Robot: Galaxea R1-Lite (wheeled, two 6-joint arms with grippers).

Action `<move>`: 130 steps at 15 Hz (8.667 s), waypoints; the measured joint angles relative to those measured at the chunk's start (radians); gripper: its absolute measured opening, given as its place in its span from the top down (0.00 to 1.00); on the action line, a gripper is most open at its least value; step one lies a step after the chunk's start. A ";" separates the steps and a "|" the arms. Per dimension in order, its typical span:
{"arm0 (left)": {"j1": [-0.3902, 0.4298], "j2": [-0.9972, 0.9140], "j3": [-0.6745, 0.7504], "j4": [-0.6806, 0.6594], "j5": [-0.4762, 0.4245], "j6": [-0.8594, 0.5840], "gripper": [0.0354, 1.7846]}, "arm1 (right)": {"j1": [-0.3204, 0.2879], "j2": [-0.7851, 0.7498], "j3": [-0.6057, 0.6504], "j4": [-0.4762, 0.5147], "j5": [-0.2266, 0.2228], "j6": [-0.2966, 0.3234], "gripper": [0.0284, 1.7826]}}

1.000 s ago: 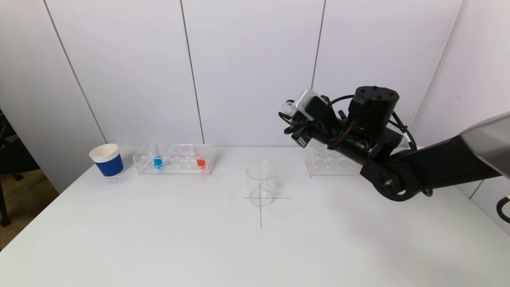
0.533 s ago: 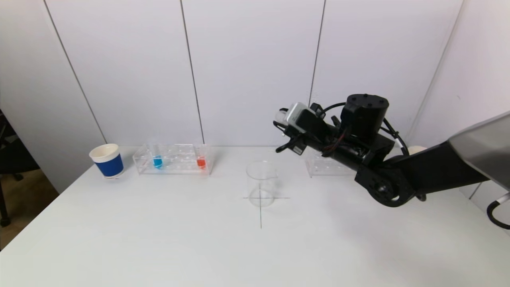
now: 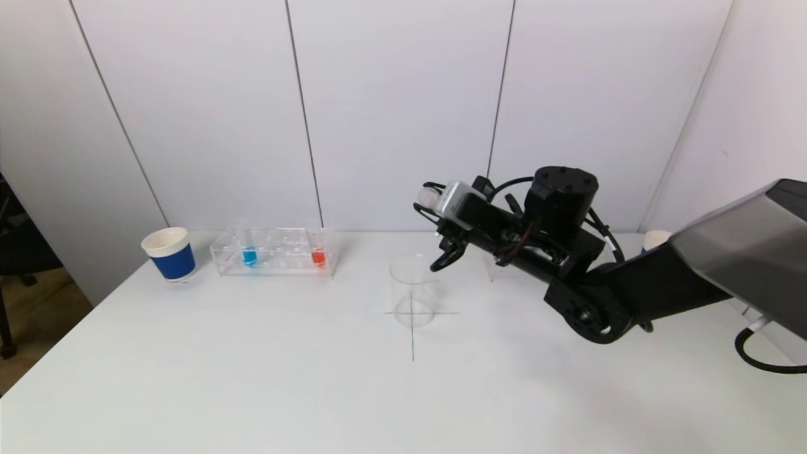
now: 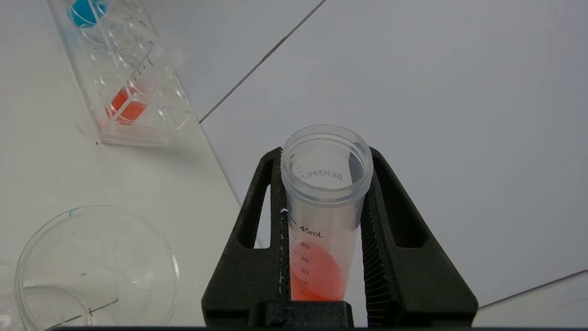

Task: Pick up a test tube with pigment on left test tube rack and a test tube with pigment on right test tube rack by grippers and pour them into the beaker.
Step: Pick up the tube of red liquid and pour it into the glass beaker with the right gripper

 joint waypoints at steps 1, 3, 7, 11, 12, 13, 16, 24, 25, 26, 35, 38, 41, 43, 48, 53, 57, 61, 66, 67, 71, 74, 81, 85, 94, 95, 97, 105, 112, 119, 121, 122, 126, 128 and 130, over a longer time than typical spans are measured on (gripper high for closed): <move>0.000 0.000 0.000 0.000 0.000 0.000 0.01 | -0.003 0.004 0.002 -0.001 0.003 -0.001 0.73; 0.000 0.000 0.000 0.000 0.000 0.000 0.01 | -0.010 0.008 0.003 -0.001 0.016 -0.003 0.73; 0.000 0.000 0.000 0.000 0.000 0.000 0.01 | -0.013 0.019 0.013 -0.056 0.027 -0.010 0.73; 0.000 0.000 0.000 0.000 0.000 0.000 0.01 | -0.014 0.040 0.026 -0.075 0.027 -0.045 0.73; 0.000 0.000 0.000 0.000 0.000 0.000 0.01 | -0.014 0.044 0.029 -0.079 0.027 -0.054 0.73; 0.000 0.000 0.000 0.000 0.000 0.000 0.01 | -0.014 0.049 0.030 -0.093 0.027 -0.069 0.73; 0.000 0.000 0.000 0.000 0.000 0.000 0.01 | -0.014 0.059 0.031 -0.130 0.027 -0.108 0.73; 0.000 0.000 0.000 0.000 0.000 0.000 0.01 | -0.023 0.072 0.060 -0.185 0.030 -0.213 0.73; 0.000 0.000 0.000 0.000 0.000 0.000 0.01 | -0.026 0.072 0.067 -0.187 0.030 -0.218 0.73; 0.000 0.000 0.000 0.000 0.000 0.000 0.01 | -0.027 0.072 0.076 -0.194 0.031 -0.226 0.73; 0.000 0.000 0.000 0.000 0.000 0.000 0.01 | -0.026 0.079 0.132 -0.268 0.031 -0.342 0.73; 0.000 0.000 0.000 0.000 0.000 0.000 0.01 | -0.027 0.080 0.134 -0.269 0.027 -0.366 0.73; 0.000 0.000 0.000 0.000 0.000 0.000 0.01 | -0.026 0.080 0.135 -0.270 0.028 -0.397 0.73; 0.000 0.000 0.000 0.000 0.000 0.000 0.01 | -0.026 0.081 0.135 -0.270 0.027 -0.409 0.73; 0.000 0.000 0.000 0.000 0.000 0.000 0.01 | -0.024 0.083 0.136 -0.270 0.029 -0.450 0.73; 0.000 0.000 0.000 0.000 0.000 0.000 0.01 | -0.022 0.087 0.143 -0.269 0.029 -0.488 0.73; 0.000 0.000 0.000 0.000 0.000 0.000 0.01 | -0.019 0.093 0.149 -0.271 0.033 -0.503 0.73; 0.000 0.000 0.000 0.000 0.000 0.000 0.01 | -0.021 0.098 0.158 -0.277 0.034 -0.521 0.73; 0.000 0.000 0.000 0.000 0.000 0.000 0.01 | -0.026 0.108 0.172 -0.278 0.025 -0.560 0.73; 0.000 0.000 0.000 0.000 0.000 0.000 0.01 | -0.026 0.111 0.174 -0.277 0.023 -0.565 0.73; 0.000 0.000 0.000 0.000 0.000 0.000 0.01 | -0.028 0.119 0.174 -0.275 0.018 -0.605 0.73; 0.000 0.000 0.000 0.000 0.000 0.000 0.01 | -0.029 0.120 0.168 -0.267 0.000 -0.640 0.73; 0.000 0.000 0.000 0.000 0.000 0.000 0.01 | -0.022 0.118 0.164 -0.253 -0.026 -0.666 0.73; 0.000 0.000 0.000 0.000 0.000 0.000 0.01 | -0.017 0.116 0.150 -0.228 -0.028 -0.683 0.73; 0.000 0.000 0.000 0.000 0.000 0.000 0.01 | -0.014 0.107 0.124 -0.178 -0.028 -0.741 0.73; 0.000 0.000 0.000 0.000 0.000 0.000 0.01 | -0.014 0.106 0.122 -0.166 -0.028 -0.748 0.73; 0.000 0.000 0.000 0.000 0.000 0.000 0.01 | -0.014 0.104 0.111 -0.153 -0.028 -0.765 0.73; 0.000 0.000 0.000 0.000 0.000 0.000 0.01 | -0.013 0.101 0.109 -0.150 -0.027 -0.825 0.73; 0.000 0.000 0.000 0.000 0.000 0.000 0.01 | -0.014 0.101 0.114 -0.129 -0.027 -0.871 0.73; 0.000 0.000 0.000 0.000 0.000 0.000 0.01 | -0.013 0.081 0.110 -0.050 -0.027 -0.928 0.73; 0.000 0.000 0.000 0.000 0.000 0.000 0.01 | -0.013 0.070 0.108 -0.031 -0.027 -0.940 0.73; 0.000 0.000 0.000 0.000 0.000 0.000 0.01 | -0.013 0.064 0.108 -0.015 -0.027 -0.950 0.73; 0.000 0.000 0.000 0.000 0.000 0.000 0.01 | -0.012 0.047 0.111 -0.001 -0.027 -0.971 0.73; 0.000 0.000 0.000 0.000 0.000 0.000 0.01 | -0.012 0.044 0.113 0.000 -0.026 -0.975 0.73; 0.000 0.000 0.000 0.000 0.000 0.000 0.01 | -0.011 0.040 0.115 0.000 -0.027 -0.975 0.73</move>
